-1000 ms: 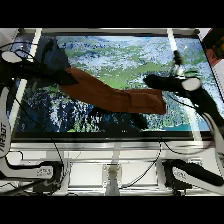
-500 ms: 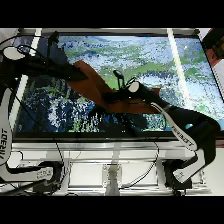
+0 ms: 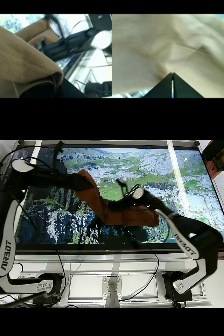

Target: Fold the clothes and pants, and hang the long-sleeved shirts on hangers.

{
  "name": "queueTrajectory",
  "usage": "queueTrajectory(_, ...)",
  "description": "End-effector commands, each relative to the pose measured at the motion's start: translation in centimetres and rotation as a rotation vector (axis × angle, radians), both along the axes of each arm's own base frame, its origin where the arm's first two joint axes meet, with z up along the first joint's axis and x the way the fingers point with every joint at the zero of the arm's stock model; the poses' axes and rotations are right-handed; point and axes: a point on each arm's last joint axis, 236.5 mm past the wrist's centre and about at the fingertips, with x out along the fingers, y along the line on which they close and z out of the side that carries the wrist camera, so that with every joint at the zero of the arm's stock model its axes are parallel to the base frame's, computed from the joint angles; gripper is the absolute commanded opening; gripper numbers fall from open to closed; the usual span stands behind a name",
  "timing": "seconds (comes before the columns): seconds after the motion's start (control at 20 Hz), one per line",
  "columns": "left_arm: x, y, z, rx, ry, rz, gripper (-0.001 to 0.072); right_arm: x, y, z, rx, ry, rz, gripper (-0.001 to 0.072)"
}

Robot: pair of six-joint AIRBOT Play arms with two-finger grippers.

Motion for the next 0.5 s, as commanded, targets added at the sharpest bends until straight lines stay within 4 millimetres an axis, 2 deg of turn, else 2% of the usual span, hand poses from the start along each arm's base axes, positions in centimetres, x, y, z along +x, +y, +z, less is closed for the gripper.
queueTrajectory(0.0, 1.2, -4.7, -1.6, 0.016, -0.071, 0.008, 0.0013, 1.6, -9.7, 5.0, -0.098, -0.053, -0.072, 0.0006)
queueTrajectory(0.15, 1.4, -11.7, -3.9, 0.015, -0.12, 0.028, 0.0013, 3.1, -16.9, 13.3, -0.089, -0.222, -0.228, 0.0006)
queueTrajectory(0.25, 0.5, -16.5, -5.7, 0.018, -0.154, 0.034, 0.0013, 2.9, -20.9, 17.3, -0.107, -0.315, -0.312, 0.0007)
queueTrajectory(0.35, -0.5, -20.6, -7.1, 0.019, -0.197, 0.058, 0.0013, 2.4, -24.1, 19.4, -0.151, -0.367, -0.368, 0.0007)
queueTrajectory(0.45, -1.9, -23.7, -8.3, 0.02, -0.225, 0.07, 0.0013, 1.8, -26.1, 20.1, -0.179, -0.376, -0.399, 0.0007)
